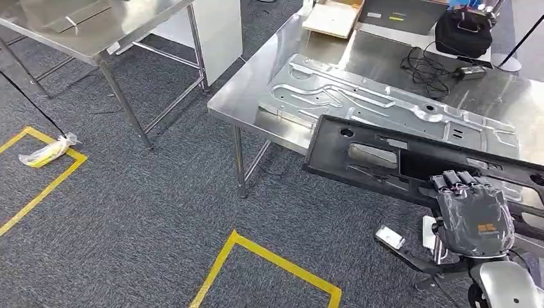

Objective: Take the parts from the cabinet and place them on the table.

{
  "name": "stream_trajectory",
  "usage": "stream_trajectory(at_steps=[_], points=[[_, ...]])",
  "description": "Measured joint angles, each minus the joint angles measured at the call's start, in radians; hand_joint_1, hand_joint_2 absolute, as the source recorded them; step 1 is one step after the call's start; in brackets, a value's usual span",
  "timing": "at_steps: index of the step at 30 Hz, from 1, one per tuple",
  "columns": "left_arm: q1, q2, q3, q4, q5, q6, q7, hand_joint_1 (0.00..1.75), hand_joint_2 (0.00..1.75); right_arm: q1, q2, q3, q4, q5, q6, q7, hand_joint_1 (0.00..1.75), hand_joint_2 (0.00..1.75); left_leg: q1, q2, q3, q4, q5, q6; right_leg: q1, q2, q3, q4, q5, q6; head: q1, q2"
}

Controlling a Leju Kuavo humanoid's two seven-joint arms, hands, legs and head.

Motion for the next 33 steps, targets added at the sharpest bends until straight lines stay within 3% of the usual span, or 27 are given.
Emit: stream_trajectory(at_steps=[2,3,4,5,6,7,8,9,10,12,14,15,16,18,19,20,21,23,24,25,26,28,30,31,33], points=[[0.0,0.0,0.0,0.001,-0.014,0.0,-0.009,0.0,0.0,0.029,0.031,-0.067,0.0,-0.007,-0.031,-0.107,1.75,1.75,0.0,0.002,-0.002,0.0,-0.002,0.001,-0.005,-0.004,-0.077,0.149,-0.073,0.008,0.0,0.0],[-0.001,0.0,0.001,0.004,-0.025,-0.001,-0.018,0.0,0.0,0.042,0.056,-0.11,0.0,-0.015,-0.04,-0.165,1.75,1.75,0.0,0.004,-0.003,0.0,-0.003,0.001,-0.008,-0.004,-0.114,0.217,-0.095,0.012,0.0,0.0],[-0.003,0.0,0.004,0.007,-0.036,-0.001,-0.026,0.0,0.0,0.049,0.074,-0.143,0.0,-0.021,-0.042,-0.2,1.75,1.75,0.0,0.004,-0.001,0.001,-0.006,-0.002,-0.011,-0.005,-0.131,0.242,-0.09,0.015,0.0,0.0],[-0.006,0.0,0.008,0.011,-0.047,-0.002,-0.033,0.0,0.0,0.055,0.09,-0.177,0.0,-0.026,-0.042,-0.225,1.75,1.75,0.001,0.006,0.004,0.001,-0.01,-0.006,-0.016,-0.007,-0.121,0.213,-0.057,0.018,0.0,0.0],[-0.008,0.0,0.012,0.015,-0.052,-0.003,-0.037,0.0,0.0,0.059,0.101,-0.204,0.0,-0.027,-0.042,-0.238,1.75,1.75,0.004,0.007,0.01,0.001,-0.014,-0.01,-0.019,-0.011,-0.092,0.151,-0.014,0.021,0.0,0.0],[-0.01,0.0,0.014,0.018,-0.056,-0.004,-0.042,0.0,0.0,0.063,0.113,-0.232,0.0,-0.029,-0.042,-0.248,1.75,1.75,0.007,0.008,0.018,0.004,-0.021,-0.016,-0.022,-0.017,-0.04,0.047,0.041,0.024,0.0,0.0],[-0.01,0.0,0.018,0.019,-0.057,-0.004,-0.043,0.0,0.0,0.065,0.124,-0.254,0.0,-0.031,-0.042,-0.253,1.75,1.75,0.007,0.01,0.023,0.007,-0.029,-0.024,-0.026,-0.026,0.0,-0.043,0.066,0.026,0.0,0.0],[-0.011,0.0,0.023,0.021,-0.059,-0.004,-0.044,0.0,0.0,0.066,0.135,-0.266,0.002,-0.032,-0.041,-0.256,1.75,1.75,0.001,0.01,0.021,0.009,-0.036,-0.034,-0.015,-0.025,0.003,-0.039,0.049,0.02,0.0,0.0],[-0.015,0.0,0.026,0.021,-0.062,-0.004,-0.045,0.0,0.0,0.069,0.142,-0.28,0.001,-0.035,-0.045,-0.257,1.75,1.75,0.001,0.01,0.023,0.01,-0.04,-0.041,-0.013,-0.016,0.005,-0.042,0.048,0.003,-0.001,0.0],[-0.018,0.0,0.027,0.024,-0.064,-0.003,-0.05,0.0,0.0,0.077,0.154,-0.299,0.002,-0.041,-0.046,-0.268,1.75,1.75,0.002,0.014,0.031,0.005,-0.045,-0.05,-0.008,-0.013,0.003,-0.039,0.04,-0.012,-0.001,0.0],[-0.024,0.0,0.027,0.025,-0.068,-0.003,-0.054,0.0,0.0,0.079,0.164,-0.316,0.003,-0.047,-0.047,-0.278,1.75,1.75,0.007,0.015,0.039,0.019,-0.059,-0.061,-0.015,-0.008,0.016,-0.048,0.039,-0.029,0.0,0.0],[-0.025,0.0,0.029,0.026,-0.073,-0.003,-0.057,0.0,0.0,0.076,0.167,-0.325,0.003,-0.05,-0.047,-0.284,1.75,1.75,0.007,0.012,0.017,0.067,-0.082,-0.062,-0.013,-0.008,0.022,-0.049,0.034,-0.039,-0.001,0.0],[-0.027,0.0,0.031,0.026,-0.076,-0.003,-0.06,0.0,0.0,0.075,0.169,-0.331,0.004,-0.052,-0.046,-0.287,1.75,1.75,0.007,0.012,-0.025,0.142,-0.117,-0.065,-0.012,-0.008,0.026,-0.049,0.03,-0.044,-0.001,0.0],[-0.03,0.0,0.035,0.029,-0.084,-0.003,-0.063,0.0,0.0,0.075,0.174,-0.331,0.01,-0.055,-0.046,-0.296,1.75,1.75,0.007,0.012,-0.129,0.309,-0.175,-0.068,-0.005,-0.007,0.035,-0.048,0.019,-0.052,-0.001,0.0],[-0.031,0.0,0.036,0.031,-0.084,-0.003,-0.063,0.0,0.0,0.076,0.176,-0.331,0.014,-0.055,-0.046,-0.299,1.75,1.75,0.007,0.012,-0.165,0.351,-0.17,-0.066,-0.001,-0.005,0.043,-0.048,0.012,-0.053,-0.001,0.0],[-0.031,0.0,0.037,0.033,-0.085,-0.003,-0.064,0.0,0.0,0.076,0.178,-0.331,0.016,-0.055,-0.046,-0.299,1.75,1.75,0.006,0.011,-0.175,0.339,-0.135,-0.061,0.002,-0.003,0.054,-0.048,0.004,-0.053,-0.001,0.0],[-0.03,0.0,0.039,0.034,-0.085,-0.003,-0.064,0.0,0.0,0.075,0.179,-0.332,0.019,-0.055,-0.046,-0.299,1.75,1.75,0.003,0.01,-0.159,0.275,-0.076,-0.053,0.006,-0.001,0.068,-0.048,-0.006,-0.053,-0.001,0.0],[-0.029,0.0,0.044,0.035,-0.085,-0.003,-0.064,0.0,0.0,0.074,0.18,-0.334,0.022,-0.055,-0.046,-0.299,1.75,1.75,-0.008,0.006,-0.1,0.104,0.04,-0.028,0.01,0.0,0.094,-0.049,-0.025,-0.052,-0.001,0.0],[-0.029,0.003,0.05,0.035,-0.085,-0.003,-0.064,0.0,0.0,0.074,0.184,-0.334,0.024,-0.055,-0.045,-0.299,1.75,1.75,-0.013,0.002,-0.086,0.083,0.03,-0.011,0.007,0.001,0.094,-0.051,-0.033,-0.049,0.002,0.0],[-0.028,0.002,0.053,0.036,-0.085,-0.003,-0.064,0.0,0.0,0.07,0.184,-0.335,0.025,-0.055,-0.045,-0.299,1.75,1.75,-0.015,0.002,-0.075,0.055,0.025,-0.012,0.012,0.006,0.093,-0.051,-0.037,-0.04,-0.002,0.0],[-0.031,0.002,0.053,0.037,-0.088,-0.003,-0.067,0.0,0.0,0.068,0.187,-0.335,0.029,-0.055,-0.043,-0.299,1.75,1.75,-0.021,0.002,-0.074,0.053,0.022,-0.012,0.002,0.005,0.095,-0.062,-0.036,-0.031,0.0,0.0],[-0.032,0.002,0.053,0.038,-0.1,-0.003,-0.071,0.0,0.0,0.058,0.187,-0.334,0.035,-0.055,-0.033,-0.303,1.75,1.75,-0.019,0.002,-0.06,0.023,0.022,-0.005,0.003,0.004,0.114,-0.058,-0.017,-0.02,0.0,0.0],[-0.032,0.001,0.056,0.039,-0.11,-0.004,-0.075,0.0,0.0,0.036,0.189,-0.33,0.048,-0.055,-0.029,-0.303,1.75,1.75,-0.01,0.003,-0.007,-0.012,0.021,0.0,0.001,-0.004,0.105,-0.017,-0.028,-0.014,0.002,0.0],[-0.034,0.001,0.059,0.04,-0.119,-0.006,-0.08,0.0,0.0,0.014,0.189,-0.326,0.056,-0.053,-0.021,-0.301,1.75,1.75,-0.009,0.003,0.004,-0.019,0.018,0.002,0.001,-0.005,0.07,0.037,-0.047,-0.008,0.002,0.0],[-0.042,0.001,0.065,0.041,-0.14,-0.011,-0.088,0.0,0.0,-0.027,0.191,-0.304,0.079,-0.048,0.008,-0.298,1.75,1.75,-0.008,0.004,0.014,-0.02,0.006,0.001,-0.005,-0.007,-0.028,0.164,-0.106,0.001,0.002,0.0]])
